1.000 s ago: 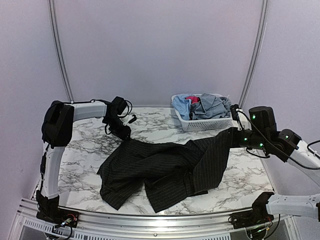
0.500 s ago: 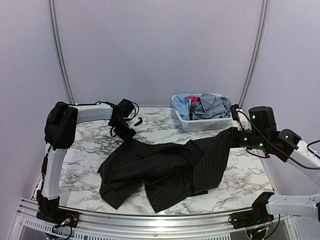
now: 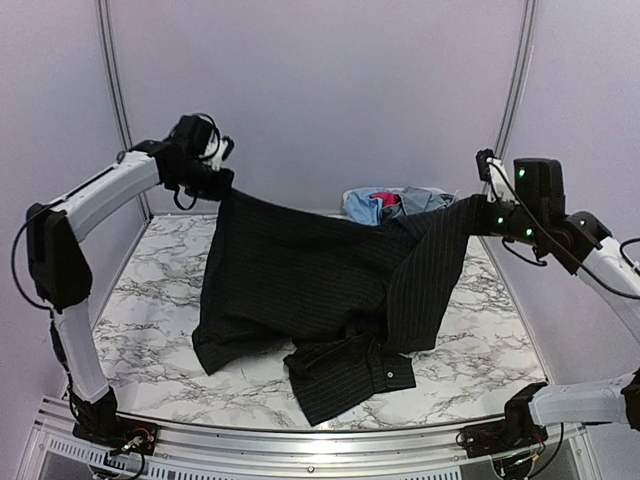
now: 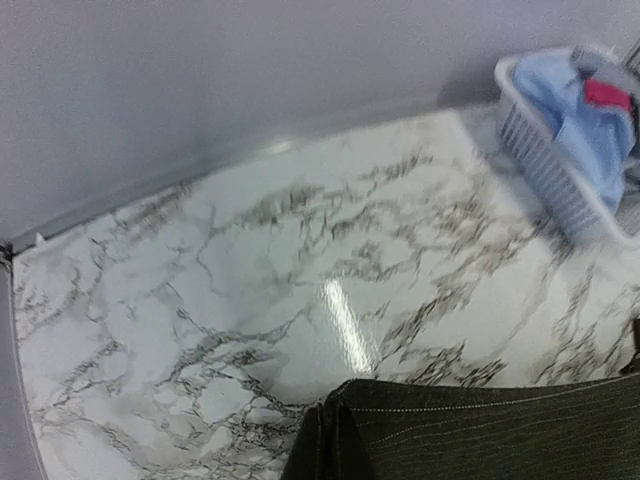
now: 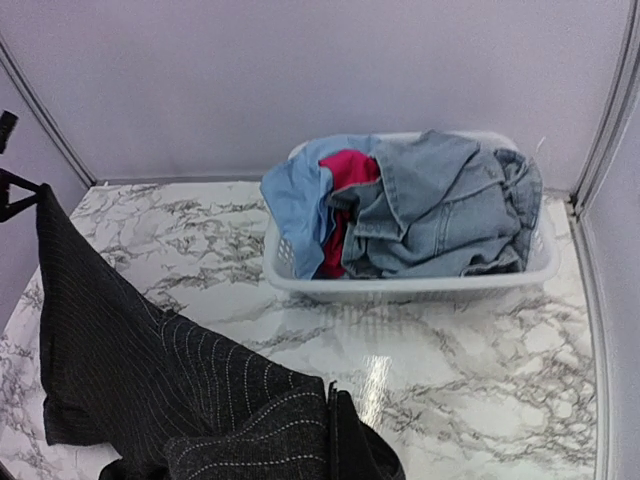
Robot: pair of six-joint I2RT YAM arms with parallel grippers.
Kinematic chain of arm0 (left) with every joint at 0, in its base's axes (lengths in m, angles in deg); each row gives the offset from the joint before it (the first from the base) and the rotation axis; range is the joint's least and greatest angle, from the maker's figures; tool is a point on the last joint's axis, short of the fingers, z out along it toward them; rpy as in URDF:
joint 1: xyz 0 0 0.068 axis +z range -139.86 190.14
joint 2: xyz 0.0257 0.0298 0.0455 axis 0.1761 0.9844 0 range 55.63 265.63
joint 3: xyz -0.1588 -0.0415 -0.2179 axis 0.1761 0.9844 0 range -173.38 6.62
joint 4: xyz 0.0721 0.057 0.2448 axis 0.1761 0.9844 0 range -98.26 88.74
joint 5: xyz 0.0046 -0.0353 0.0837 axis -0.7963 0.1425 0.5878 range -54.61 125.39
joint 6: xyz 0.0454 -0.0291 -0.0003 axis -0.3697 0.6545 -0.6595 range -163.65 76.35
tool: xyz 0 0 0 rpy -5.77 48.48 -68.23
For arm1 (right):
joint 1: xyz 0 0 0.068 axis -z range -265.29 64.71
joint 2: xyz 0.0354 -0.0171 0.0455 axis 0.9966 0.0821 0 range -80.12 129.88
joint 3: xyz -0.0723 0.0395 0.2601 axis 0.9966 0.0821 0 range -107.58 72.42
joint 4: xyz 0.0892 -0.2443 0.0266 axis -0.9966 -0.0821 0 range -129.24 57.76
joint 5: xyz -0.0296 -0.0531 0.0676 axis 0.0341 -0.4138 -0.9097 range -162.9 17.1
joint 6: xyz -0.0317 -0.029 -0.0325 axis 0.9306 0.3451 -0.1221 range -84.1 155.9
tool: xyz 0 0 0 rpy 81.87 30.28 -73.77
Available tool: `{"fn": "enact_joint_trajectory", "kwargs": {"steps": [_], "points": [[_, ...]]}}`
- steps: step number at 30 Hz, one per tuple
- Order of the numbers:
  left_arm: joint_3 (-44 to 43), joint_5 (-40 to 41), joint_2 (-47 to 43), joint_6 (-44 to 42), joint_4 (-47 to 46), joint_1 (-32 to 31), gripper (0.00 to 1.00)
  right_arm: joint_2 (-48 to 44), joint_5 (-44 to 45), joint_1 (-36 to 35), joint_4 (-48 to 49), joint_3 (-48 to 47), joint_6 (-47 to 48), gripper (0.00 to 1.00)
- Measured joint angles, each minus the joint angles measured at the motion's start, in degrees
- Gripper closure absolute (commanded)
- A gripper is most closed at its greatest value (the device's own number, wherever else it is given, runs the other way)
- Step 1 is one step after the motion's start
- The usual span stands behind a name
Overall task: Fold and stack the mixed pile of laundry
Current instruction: Pick up the crumpled shirt from the center of the board, then flatten out the crumpled shirt at the center of the board.
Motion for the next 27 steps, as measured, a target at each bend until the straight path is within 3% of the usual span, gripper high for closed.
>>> {"fn": "enact_joint_trajectory", "kwargs": {"steps": [7, 15, 21, 27], "points": [[-2.2, 0.8, -15.1, 4.8, -2.0, -0.4, 1.0, 5.3, -3.0, 2.1, 4.1, -10.8, 5.7, 1.0], [14.6, 0.8, -21.2, 8.8, -2.4, -0.3, 1.0, 16.4, -16.6, 0.1, 12.0, -8.8, 3.7, 1.0], [26.1, 0.8, -25.6, 12.6, -2.8, -0.3, 1.0, 31.8, -19.6, -5.4, 15.7, -11.6, 2.3, 1.0], [27.8, 0.5, -28.8, 15.5, -4.2, -0.3, 1.0, 50.4, -19.0, -8.0, 16.8, -23.4, 0.4, 1.0]]}}
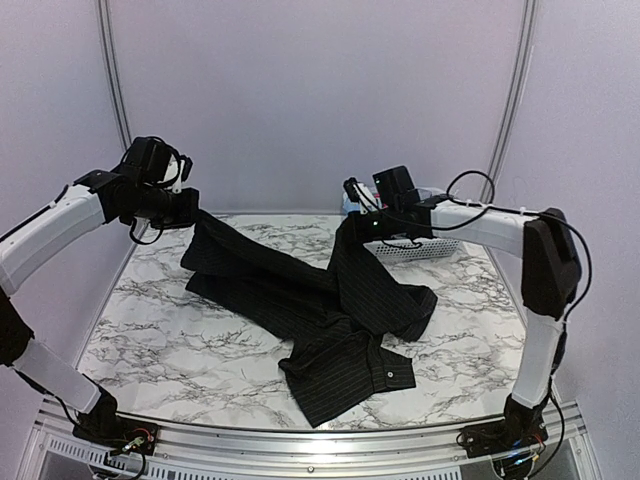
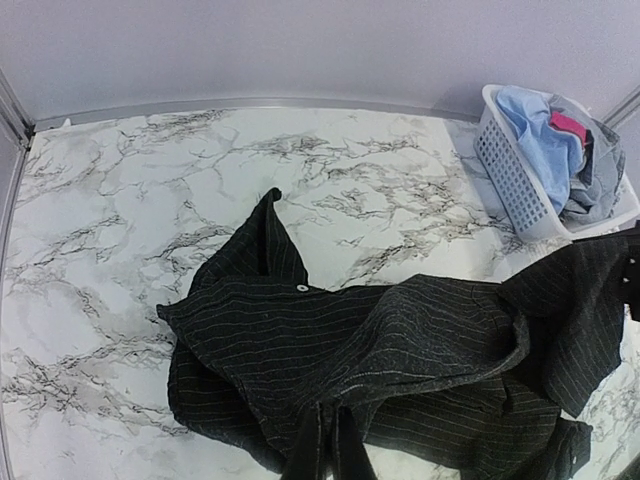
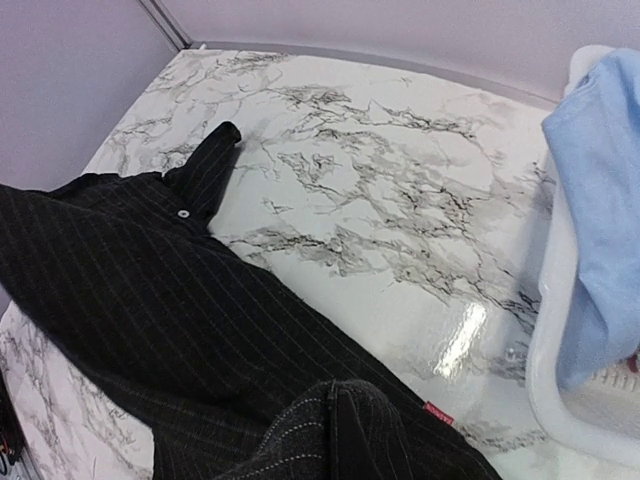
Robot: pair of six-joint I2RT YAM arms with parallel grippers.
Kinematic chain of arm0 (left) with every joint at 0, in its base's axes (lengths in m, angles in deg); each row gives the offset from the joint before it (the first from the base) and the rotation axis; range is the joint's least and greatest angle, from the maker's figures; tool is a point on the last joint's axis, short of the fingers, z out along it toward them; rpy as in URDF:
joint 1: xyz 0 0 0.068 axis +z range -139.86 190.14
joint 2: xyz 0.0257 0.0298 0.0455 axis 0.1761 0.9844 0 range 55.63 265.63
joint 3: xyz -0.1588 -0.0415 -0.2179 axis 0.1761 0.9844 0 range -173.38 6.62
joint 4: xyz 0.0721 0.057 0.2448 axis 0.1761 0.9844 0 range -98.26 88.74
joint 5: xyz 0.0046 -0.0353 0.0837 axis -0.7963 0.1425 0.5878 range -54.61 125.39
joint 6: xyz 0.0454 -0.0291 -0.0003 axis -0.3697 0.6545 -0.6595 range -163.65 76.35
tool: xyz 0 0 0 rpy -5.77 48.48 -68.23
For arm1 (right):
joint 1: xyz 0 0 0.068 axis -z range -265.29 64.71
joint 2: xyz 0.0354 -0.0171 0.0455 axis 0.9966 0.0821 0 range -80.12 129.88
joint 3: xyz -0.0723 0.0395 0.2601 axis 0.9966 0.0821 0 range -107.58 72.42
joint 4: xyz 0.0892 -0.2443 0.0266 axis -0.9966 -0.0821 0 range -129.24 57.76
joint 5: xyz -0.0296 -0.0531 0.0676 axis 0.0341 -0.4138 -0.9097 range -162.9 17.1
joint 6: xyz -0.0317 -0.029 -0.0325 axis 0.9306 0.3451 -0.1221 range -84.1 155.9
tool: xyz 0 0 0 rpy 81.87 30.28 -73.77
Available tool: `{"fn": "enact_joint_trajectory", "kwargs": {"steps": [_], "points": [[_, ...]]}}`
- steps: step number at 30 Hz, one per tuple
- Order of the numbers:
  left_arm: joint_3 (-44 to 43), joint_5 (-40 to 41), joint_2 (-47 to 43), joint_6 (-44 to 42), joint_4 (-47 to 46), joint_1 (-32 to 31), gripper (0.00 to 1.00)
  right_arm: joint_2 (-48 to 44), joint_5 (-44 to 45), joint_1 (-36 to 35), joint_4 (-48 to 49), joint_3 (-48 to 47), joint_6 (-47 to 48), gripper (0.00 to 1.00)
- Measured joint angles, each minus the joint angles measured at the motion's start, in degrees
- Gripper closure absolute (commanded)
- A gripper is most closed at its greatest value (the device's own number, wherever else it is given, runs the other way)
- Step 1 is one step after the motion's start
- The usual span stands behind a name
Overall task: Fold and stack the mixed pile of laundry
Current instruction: Flatten out the crumpled shirt at the center of the board.
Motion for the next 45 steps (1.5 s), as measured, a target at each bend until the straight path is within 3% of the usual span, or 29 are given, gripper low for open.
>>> {"fn": "enact_joint_trajectory", "kwargs": {"steps": [10, 28, 33, 37, 45], "points": [[0.0, 2.4, 0.0, 2.0, -0.6, 0.0, 1.0, 15.3, 6.7, 1.8, -2.5, -12.5, -1.7, 1.0], [-2.5, 4.9, 8.4, 3.2, -2.8, 0.7, 1.0, 16.3, 10.2, 16.9, -3.6, -15.9, 0.2, 1.0], [-7.2, 6.0, 10.4, 3.3, -3.0, 2.2, 1.0, 10.7, 7.7, 18.5, -3.7, -16.5, 1.9, 1.0], [-13.0, 6.4, 10.0, 2.6, -3.1, 3.5, 1.0, 0.0, 4.2, 18.1, -3.5, -16.5, 3.1, 1.0], [-20.4, 5.8, 3.2, -1.0, -3.3, 3.8, 1.0, -16.9, -0.9, 18.0, -2.9, -18.0, 4.9, 1.0]]}}
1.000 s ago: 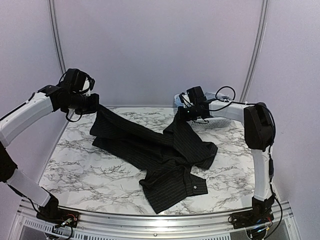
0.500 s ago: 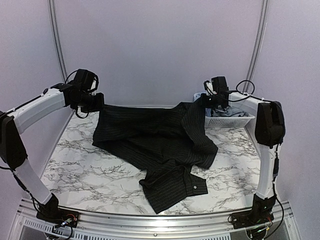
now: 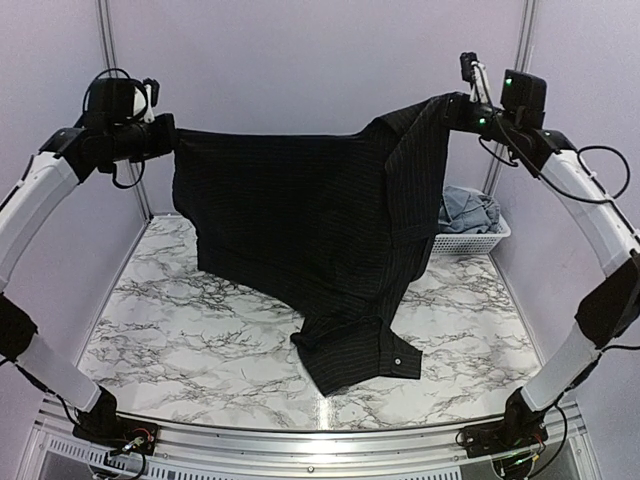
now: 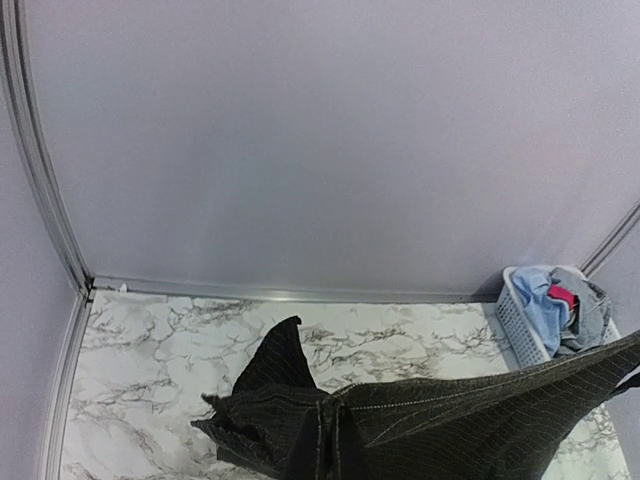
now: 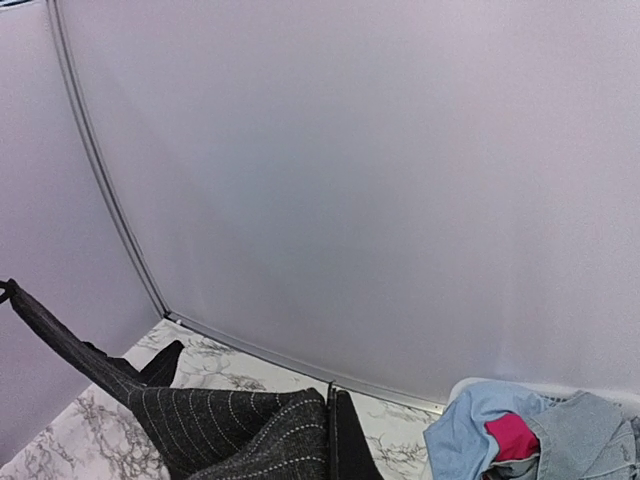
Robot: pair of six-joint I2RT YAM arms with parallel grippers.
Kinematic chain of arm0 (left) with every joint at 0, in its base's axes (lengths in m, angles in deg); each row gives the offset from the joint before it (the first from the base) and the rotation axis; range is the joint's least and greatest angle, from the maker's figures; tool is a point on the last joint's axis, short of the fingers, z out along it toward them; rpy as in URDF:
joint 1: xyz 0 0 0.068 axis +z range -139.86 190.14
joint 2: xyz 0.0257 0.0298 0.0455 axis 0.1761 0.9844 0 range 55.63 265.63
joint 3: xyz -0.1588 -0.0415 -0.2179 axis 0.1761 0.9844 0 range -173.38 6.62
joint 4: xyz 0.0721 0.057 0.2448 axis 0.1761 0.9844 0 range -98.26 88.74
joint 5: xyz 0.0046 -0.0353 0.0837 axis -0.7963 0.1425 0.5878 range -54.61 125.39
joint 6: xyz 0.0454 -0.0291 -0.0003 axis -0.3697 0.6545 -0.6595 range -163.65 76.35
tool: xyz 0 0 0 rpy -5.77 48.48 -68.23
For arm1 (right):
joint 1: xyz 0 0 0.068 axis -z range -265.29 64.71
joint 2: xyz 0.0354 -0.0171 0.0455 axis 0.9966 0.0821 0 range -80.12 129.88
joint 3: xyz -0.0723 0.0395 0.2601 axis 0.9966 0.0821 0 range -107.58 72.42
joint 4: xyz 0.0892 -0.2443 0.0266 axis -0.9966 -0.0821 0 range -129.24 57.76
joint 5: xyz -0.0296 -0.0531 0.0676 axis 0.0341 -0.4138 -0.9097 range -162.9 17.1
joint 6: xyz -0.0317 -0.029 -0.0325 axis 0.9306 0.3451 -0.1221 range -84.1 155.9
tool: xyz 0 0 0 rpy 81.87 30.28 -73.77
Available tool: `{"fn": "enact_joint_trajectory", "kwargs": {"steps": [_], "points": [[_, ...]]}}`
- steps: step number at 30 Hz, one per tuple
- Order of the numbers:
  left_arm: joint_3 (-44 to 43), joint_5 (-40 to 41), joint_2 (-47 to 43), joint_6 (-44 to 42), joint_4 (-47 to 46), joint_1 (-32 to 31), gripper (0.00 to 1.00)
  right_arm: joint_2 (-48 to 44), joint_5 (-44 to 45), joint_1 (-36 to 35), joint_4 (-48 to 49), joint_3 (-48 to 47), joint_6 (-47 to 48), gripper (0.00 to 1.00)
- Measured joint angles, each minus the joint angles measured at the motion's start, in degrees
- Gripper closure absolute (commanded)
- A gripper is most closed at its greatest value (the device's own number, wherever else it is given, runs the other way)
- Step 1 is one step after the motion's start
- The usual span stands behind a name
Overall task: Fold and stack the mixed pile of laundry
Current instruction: Flatten out the crumpled shirt at the center of the board.
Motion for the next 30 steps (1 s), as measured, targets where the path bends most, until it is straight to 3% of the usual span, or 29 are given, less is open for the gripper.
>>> {"fn": "enact_joint_trajectory", "kwargs": {"steps": [7, 15, 22, 26, 30], "points": [[-2.0, -3.3, -10.1, -1.4, 0.3, 0.0, 1.0, -9.5, -2.4, -1.9, -2.9, 0.0, 1.1, 1.0], [-4.2, -9.7, -20.4, -2.8, 3.0, -1.1, 1.0, -21.6, -2.0, -11.1, -6.9, -0.6, 2.4, 1.0], [-5.1, -16.0, -25.9, -1.7, 3.9, -1.8, 1.0, -26.8, -4.4, -12.1, -7.6, -6.6, 0.4, 1.0], [-5.1, -15.3, -27.3, -0.1, 4.4, -2.0, 1.0, -27.4, -4.8, -12.2, -7.7, -7.3, -0.3, 1.0], [-3.3, -9.2, -27.2, 1.4, 5.0, -2.1, 1.0, -25.2, -1.4, -12.2, -7.8, -5.1, 0.3, 1.0]]}}
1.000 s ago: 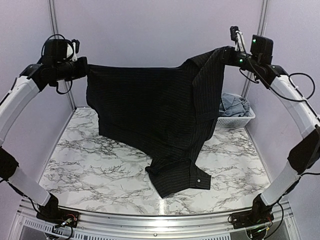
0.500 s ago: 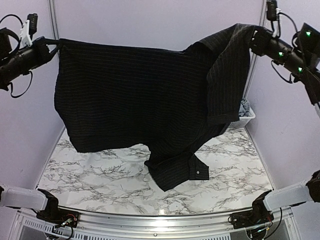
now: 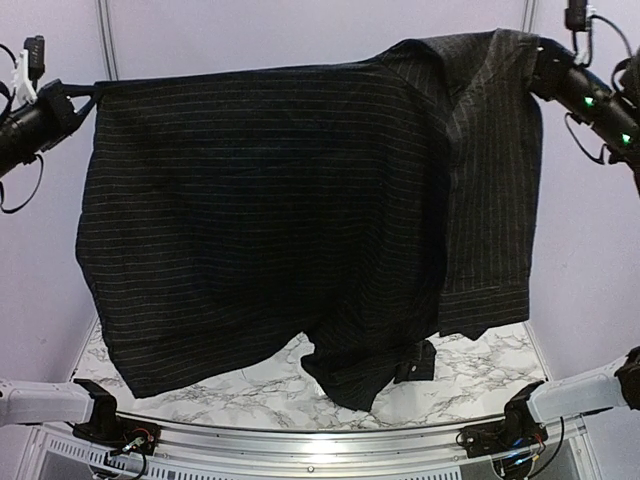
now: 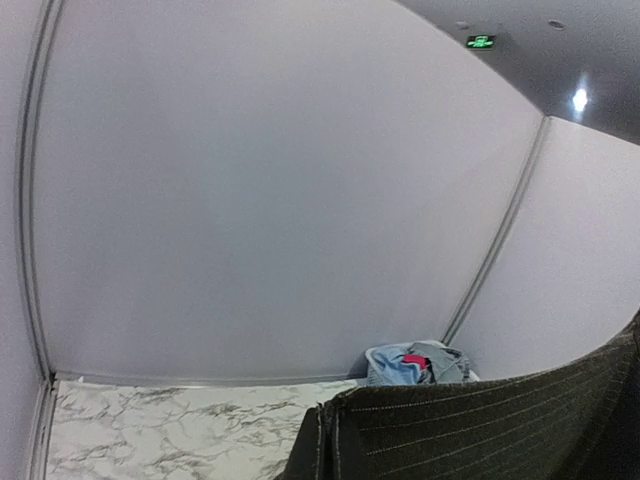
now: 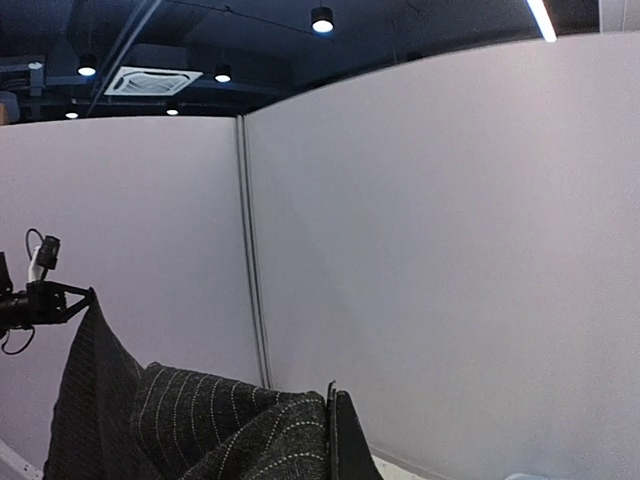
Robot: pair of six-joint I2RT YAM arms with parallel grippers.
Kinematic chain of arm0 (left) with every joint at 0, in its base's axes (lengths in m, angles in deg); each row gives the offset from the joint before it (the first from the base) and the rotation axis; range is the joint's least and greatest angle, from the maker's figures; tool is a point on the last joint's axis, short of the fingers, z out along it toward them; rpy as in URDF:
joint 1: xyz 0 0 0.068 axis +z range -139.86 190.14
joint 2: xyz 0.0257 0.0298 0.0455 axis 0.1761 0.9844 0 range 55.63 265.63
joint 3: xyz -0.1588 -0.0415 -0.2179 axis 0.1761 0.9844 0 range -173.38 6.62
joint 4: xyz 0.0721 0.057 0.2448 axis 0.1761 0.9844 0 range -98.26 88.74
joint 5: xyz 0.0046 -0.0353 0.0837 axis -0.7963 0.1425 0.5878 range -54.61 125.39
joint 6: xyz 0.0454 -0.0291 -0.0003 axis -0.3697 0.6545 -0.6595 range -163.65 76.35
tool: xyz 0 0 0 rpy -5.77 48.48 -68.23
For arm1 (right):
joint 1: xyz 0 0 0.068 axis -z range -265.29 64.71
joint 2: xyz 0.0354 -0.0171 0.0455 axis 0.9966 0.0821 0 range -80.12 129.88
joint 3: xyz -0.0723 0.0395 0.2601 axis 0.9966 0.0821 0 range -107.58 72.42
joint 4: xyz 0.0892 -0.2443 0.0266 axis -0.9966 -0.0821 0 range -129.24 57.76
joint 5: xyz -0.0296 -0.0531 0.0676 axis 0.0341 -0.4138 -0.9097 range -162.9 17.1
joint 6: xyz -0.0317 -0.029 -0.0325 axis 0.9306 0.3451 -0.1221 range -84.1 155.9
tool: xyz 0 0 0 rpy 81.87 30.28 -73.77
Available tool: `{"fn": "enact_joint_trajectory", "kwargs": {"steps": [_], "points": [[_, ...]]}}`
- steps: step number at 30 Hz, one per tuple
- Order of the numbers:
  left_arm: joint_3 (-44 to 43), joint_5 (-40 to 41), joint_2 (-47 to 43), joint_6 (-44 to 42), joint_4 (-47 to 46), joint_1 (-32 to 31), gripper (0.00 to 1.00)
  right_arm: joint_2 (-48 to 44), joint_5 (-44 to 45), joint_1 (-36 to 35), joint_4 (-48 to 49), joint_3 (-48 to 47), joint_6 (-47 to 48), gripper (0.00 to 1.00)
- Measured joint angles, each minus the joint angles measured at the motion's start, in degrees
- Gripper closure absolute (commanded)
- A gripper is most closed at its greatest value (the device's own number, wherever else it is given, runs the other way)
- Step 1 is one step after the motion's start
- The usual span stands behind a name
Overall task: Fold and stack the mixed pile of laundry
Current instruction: Flatten out the crumpled shirt at the center of the board.
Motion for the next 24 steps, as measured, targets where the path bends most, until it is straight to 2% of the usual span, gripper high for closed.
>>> {"fn": "enact_joint_trajectory", "kwargs": {"steps": [4, 9, 11, 14, 15, 17, 18, 19, 21, 24], "points": [[6.9, 10.4, 2.5, 1.0, 0.4, 0.2, 1.0, 5.9, 4.2, 0.1, 0.7, 4.4, 2.4, 1.0], [16.3, 18.9, 12.8, 1.8, 1.0, 3.0, 1.0, 18.9, 6.5, 0.3, 4.8, 12.8, 4.3, 1.0], [19.1, 20.4, 18.3, 2.3, 0.9, 4.7, 1.0, 25.9, 6.8, 0.3, 5.8, 13.6, 4.6, 0.88], [21.6, 20.9, 26.2, 3.0, 0.4, 8.1, 0.98, 38.9, 7.8, 0.0, 5.5, 9.9, 5.0, 0.46], [21.6, 20.8, 28.6, 3.0, 0.1, 9.4, 0.82, 43.7, 8.4, 0.0, 4.4, 6.5, 5.0, 0.35], [20.5, 20.7, 33.0, 3.0, -0.7, 11.9, 0.37, 51.9, 9.9, -0.1, 1.4, -1.3, 5.1, 0.09], [19.4, 20.7, 35.1, 3.1, -0.8, 13.0, 0.15, 55.8, 10.6, -0.1, -0.9, -6.3, 5.1, 0.04], [18.0, 20.7, 36.9, 3.2, -0.6, 13.9, 0.03, 58.8, 11.7, -0.1, -2.7, -10.3, 5.2, 0.02], [15.4, 20.7, 39.7, 3.3, -0.7, 15.1, 0.01, 60.9, 13.2, -0.1, -5.4, -14.2, 5.3, 0.02], [14.4, 20.7, 40.2, 3.6, -0.6, 16.3, 0.01, 58.3, 14.7, -0.1, -7.1, -13.2, 5.4, 0.02]]}}
